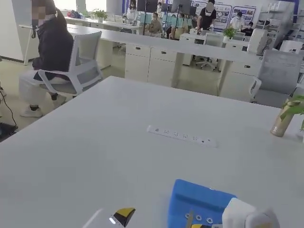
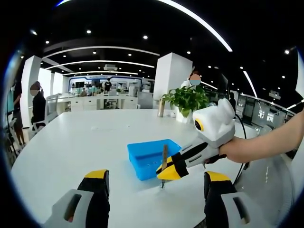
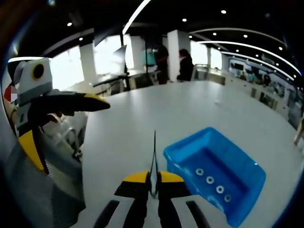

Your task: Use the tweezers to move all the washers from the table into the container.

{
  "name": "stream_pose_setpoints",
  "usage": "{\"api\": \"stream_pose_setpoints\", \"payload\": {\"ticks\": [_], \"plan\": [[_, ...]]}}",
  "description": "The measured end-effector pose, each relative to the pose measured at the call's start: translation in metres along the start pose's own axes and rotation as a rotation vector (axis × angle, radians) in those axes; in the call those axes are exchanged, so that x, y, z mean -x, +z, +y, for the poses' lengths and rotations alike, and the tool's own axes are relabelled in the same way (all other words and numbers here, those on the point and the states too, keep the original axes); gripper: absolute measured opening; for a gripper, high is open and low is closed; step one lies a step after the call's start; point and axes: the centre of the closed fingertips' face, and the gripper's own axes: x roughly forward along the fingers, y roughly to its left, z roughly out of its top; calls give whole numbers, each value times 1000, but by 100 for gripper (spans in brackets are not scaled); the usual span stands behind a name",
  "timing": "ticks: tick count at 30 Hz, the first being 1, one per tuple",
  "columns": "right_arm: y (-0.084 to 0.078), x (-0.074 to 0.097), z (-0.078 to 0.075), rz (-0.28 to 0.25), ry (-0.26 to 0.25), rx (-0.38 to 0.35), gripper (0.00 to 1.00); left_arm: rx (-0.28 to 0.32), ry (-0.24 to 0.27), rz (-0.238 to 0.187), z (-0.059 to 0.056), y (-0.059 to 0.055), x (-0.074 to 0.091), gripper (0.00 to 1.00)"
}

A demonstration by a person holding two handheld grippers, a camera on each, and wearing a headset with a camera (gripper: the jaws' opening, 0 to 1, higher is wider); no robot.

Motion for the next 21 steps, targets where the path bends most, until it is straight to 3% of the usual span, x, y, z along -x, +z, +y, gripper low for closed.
{"api": "stream_pose_setpoints", "payload": {"ticks": [4, 6, 16, 21], "plan": [[23, 7, 1, -43, -3, -12, 3, -3, -3, 1, -1, 0, 0, 83], [22, 3, -4, -63, -3, -20, 3, -3, -4, 2, -1, 0, 0, 83], [56, 13, -18, -154, -13, -61, 3, 1, 0, -1, 0, 0, 0, 83], [68, 16, -29, -188, -25, -75, 3, 4, -10, 20, -2, -4, -2, 83]]}}
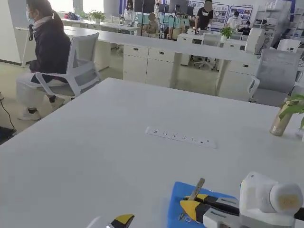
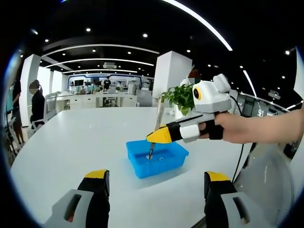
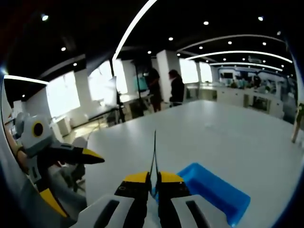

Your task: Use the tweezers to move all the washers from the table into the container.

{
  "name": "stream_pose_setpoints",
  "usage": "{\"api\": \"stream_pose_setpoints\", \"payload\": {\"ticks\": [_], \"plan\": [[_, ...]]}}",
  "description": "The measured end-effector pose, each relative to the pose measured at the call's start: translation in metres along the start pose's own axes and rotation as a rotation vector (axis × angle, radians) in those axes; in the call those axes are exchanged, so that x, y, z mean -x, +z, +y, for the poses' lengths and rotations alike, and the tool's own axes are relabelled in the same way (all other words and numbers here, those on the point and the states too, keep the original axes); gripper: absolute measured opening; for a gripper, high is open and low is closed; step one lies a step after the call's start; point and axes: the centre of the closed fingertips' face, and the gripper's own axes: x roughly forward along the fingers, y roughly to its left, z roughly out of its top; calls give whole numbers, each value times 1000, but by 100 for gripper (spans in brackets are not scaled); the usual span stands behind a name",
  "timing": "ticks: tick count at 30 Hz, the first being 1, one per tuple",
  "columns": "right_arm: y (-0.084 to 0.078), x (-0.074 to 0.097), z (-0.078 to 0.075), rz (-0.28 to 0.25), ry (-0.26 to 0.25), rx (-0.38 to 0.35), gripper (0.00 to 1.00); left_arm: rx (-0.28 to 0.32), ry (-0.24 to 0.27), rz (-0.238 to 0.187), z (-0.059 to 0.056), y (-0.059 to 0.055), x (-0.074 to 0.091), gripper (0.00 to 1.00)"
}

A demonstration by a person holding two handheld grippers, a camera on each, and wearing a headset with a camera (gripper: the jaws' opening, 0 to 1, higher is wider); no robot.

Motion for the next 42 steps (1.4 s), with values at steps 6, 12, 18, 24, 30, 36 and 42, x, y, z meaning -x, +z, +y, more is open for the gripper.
{"api": "stream_pose_setpoints", "payload": {"ticks": [6, 12, 18, 24, 30, 36, 42], "plan": [[7, -5, -13, 9, -34, 12, 3, -3, -10, 3, -2, -1, -1, 83], [16, -10, -31, -3, -75, 2, 3, 4, -18, 14, -3, -3, -2, 83], [13, -21, -41, 22, -85, 32, 3, -7, 0, 16, 0, -3, -2, 83], [-3, -32, -53, 66, -94, 26, 3, 3, 5, 14, 1, -3, -2, 83], [-18, -40, -57, 105, -93, 8, 3, -3, -2, 22, 0, -4, -2, 83], [-31, -44, -56, 136, -95, 4, 3, 2, 0, 20, 1, -4, -2, 83], [-36, -45, -54, 149, -91, 7, 3, 2, -2, 22, 0, -4, -1, 82]]}}
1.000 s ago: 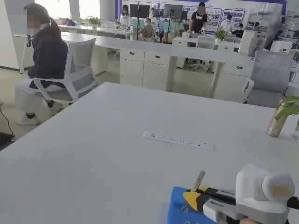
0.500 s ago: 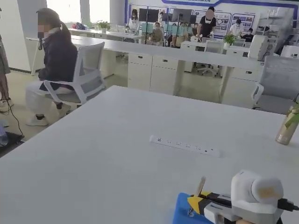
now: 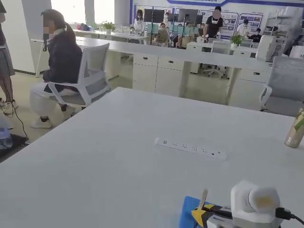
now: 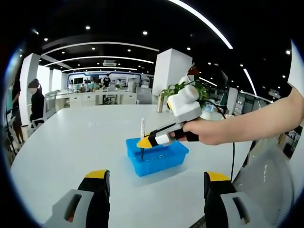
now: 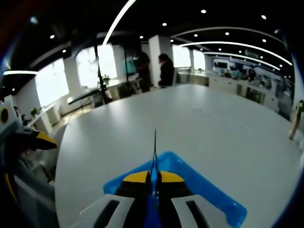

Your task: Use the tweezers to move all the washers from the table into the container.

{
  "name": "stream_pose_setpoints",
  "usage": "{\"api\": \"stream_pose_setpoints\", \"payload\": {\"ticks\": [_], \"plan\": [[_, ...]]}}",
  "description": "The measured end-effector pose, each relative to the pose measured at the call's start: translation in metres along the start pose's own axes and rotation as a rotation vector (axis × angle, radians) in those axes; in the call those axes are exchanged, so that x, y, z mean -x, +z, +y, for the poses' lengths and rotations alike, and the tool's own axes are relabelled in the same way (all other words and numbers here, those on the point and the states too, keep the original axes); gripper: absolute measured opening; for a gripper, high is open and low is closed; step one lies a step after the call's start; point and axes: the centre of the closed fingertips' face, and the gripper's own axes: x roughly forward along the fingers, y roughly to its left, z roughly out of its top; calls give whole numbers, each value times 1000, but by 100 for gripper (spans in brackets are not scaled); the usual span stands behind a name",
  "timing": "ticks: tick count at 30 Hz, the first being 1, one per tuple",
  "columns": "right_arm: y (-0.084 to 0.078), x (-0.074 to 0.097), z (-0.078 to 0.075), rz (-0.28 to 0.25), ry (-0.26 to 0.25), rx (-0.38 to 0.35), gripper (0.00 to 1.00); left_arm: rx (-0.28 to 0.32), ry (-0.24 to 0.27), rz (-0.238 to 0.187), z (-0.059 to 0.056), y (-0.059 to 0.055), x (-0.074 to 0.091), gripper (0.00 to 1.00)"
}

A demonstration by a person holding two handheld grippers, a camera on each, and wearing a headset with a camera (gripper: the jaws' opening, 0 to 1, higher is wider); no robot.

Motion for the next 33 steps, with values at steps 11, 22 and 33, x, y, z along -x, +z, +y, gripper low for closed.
{"api": "stream_pose_setpoints", "payload": {"ticks": [11, 22, 33], "plan": [[-9, -6, -1, 21, 10, 19, 3, 4, -1, -3, 0, 0, 0, 82], [-13, -11, -7, 10, 7, 31, 3, 1, -4, 4, 0, -1, 0, 82], [-4, -6, -6, -20, 1, 10, 4, 1, -12, 4, -1, -1, -1, 82]]}}
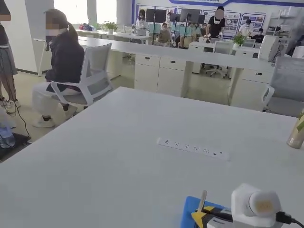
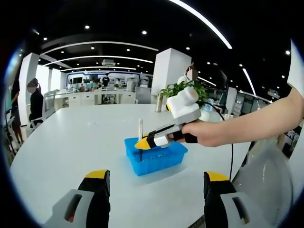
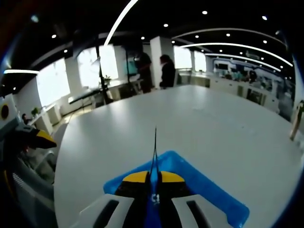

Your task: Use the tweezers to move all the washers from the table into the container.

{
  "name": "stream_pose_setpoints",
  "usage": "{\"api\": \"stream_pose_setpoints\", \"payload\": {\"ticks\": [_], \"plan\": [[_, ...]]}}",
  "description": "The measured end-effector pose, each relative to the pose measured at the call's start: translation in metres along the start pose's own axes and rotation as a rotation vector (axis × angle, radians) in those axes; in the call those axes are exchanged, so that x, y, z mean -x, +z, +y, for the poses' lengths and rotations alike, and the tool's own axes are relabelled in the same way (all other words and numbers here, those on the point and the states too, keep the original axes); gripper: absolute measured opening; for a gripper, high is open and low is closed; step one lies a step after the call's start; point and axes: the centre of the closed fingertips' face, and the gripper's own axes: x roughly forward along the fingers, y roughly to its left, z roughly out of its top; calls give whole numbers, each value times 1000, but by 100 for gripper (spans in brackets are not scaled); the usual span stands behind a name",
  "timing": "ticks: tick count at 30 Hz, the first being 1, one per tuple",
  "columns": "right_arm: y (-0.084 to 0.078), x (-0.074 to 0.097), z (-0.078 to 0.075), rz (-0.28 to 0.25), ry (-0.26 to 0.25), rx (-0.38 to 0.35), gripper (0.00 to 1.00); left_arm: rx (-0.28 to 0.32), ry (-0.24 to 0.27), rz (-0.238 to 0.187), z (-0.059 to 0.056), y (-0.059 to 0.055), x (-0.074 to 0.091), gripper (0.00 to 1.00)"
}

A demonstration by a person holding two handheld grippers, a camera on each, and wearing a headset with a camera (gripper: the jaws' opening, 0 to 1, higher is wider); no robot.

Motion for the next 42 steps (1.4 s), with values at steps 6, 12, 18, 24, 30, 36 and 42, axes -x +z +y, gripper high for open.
{"api": "stream_pose_setpoints", "payload": {"ticks": [6, 12, 18, 24, 30, 36, 42], "plan": [[11, 8, -1, -34, -8, 4, 4, -1, 1, -1, 0, 0, 0, 82], [26, 22, 1, -94, -10, -4, 4, -1, -1, -1, 0, 0, 0, 82], [37, 36, 4, -138, -14, 5, 4, -3, -10, -1, -2, 0, 0, 82], [46, 49, 9, -180, -7, 7, 3, 17, -14, -19, -2, 3, 0, 80], [48, 70, 17, -213, -11, 16, 3, 20, -27, -21, -5, 4, 0, 79], [36, 92, 32, -222, 3, 17, 3, 8, -54, -14, -11, 3, -1, 77], [18, 108, 52, -200, 41, 18, 3, 4, -85, 1, -17, 1, -1, 71]]}}
